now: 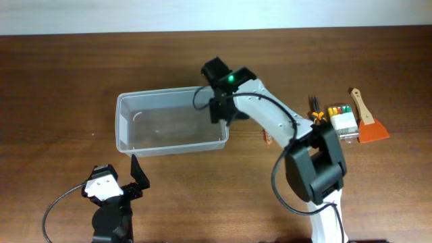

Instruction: Pack container

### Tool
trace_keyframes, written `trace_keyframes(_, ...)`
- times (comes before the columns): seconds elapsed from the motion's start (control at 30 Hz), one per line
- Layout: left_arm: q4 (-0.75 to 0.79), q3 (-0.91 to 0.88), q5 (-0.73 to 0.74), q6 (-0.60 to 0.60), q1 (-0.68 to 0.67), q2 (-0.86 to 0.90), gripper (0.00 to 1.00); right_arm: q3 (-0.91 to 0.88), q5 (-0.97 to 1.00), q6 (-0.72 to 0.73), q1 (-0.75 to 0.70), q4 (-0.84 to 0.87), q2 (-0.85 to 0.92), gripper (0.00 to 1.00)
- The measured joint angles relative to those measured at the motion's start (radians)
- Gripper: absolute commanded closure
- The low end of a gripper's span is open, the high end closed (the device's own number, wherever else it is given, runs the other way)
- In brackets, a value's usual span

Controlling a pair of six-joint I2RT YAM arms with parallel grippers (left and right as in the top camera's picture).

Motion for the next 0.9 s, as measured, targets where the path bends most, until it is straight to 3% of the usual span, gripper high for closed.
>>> trace_keyframes(0.2,0.0,0.0,0.0,0.0,0.0,0.0,0.01,0.175,0.142,-0.178,-0.135,-0.002,-0.188,0.11)
trace_keyframes(0.3,0.0,0.0,0.0,0.0,0.0,0.0,0.01,0.218,0.209,-0.266,-0.281,-0.002,-0.3,0.04)
trace_keyframes(0.4,0.0,0.0,0.0,0.0,0.0,0.0,0.01,0.234,0.243,-0.32,-0.466,-0.033,-0.338,0.04)
trace_keyframes(0.63,0.0,0.0,0.0,0.0,0.0,0.0,0.01,0.217,0.135,-0.365,-0.832,-0.122,-0.151,0.05)
trace_keyframes(0.77,0.0,0.0,0.0,0.0,0.0,0.0,0.01,0.208,0.032,-0.407,-0.957,-0.164,-0.007,0.18)
trace_keyframes(0.9,0.0,0.0,0.0,0.0,0.0,0.0,0.01,0.204,-0.038,-0.463,-1.019,-0.179,0.094,0.18)
